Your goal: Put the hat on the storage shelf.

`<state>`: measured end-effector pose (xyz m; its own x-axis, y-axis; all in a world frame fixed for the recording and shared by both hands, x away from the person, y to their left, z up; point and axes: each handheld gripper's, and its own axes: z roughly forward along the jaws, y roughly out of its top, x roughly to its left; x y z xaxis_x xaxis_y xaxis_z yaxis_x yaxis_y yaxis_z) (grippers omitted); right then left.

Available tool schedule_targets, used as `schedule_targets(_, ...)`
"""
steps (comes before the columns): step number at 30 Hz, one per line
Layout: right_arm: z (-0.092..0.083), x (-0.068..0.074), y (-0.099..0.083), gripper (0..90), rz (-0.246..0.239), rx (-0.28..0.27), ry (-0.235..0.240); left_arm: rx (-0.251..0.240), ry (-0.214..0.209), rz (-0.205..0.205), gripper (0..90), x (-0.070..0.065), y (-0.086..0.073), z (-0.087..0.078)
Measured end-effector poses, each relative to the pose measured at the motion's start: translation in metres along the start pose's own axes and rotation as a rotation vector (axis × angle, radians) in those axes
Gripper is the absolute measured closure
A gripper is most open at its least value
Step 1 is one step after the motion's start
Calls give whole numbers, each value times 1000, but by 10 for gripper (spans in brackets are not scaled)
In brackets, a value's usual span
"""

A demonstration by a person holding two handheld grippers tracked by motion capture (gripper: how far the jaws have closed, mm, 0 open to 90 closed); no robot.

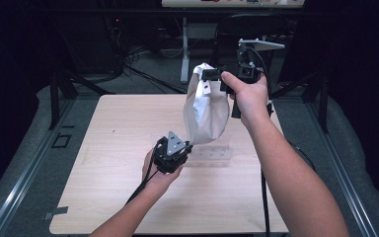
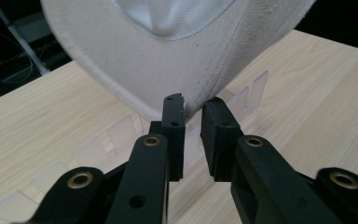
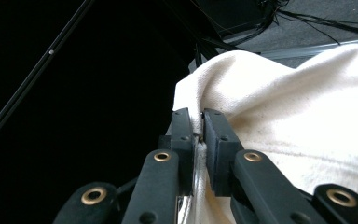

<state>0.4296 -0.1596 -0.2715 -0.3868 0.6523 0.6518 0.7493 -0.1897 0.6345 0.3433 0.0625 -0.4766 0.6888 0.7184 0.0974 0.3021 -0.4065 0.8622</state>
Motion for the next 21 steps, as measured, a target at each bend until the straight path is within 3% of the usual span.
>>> schedule_targets(3, -1, 0, 1, 832, 0, -3, 2, -7, -17, -16, 819, 6, 1, -2)
schedule_targets(4, -1, 1, 1, 833, 0, -6, 0, -9, -47, -35, 822, 10, 1, -3)
schedule_targets(11, 2, 1, 1, 833, 0, -4, -6, -18, -94, -80, 831, 17, 1, -2)
schedule_targets(16, 5, -1, 0, 833, 2, 3, -10, -7, -101, -76, 836, 16, -2, -1)
schedule_targets(21, 13, -7, -6, 833, 5, 30, -22, 10, -110, -74, 839, 10, -15, 1)
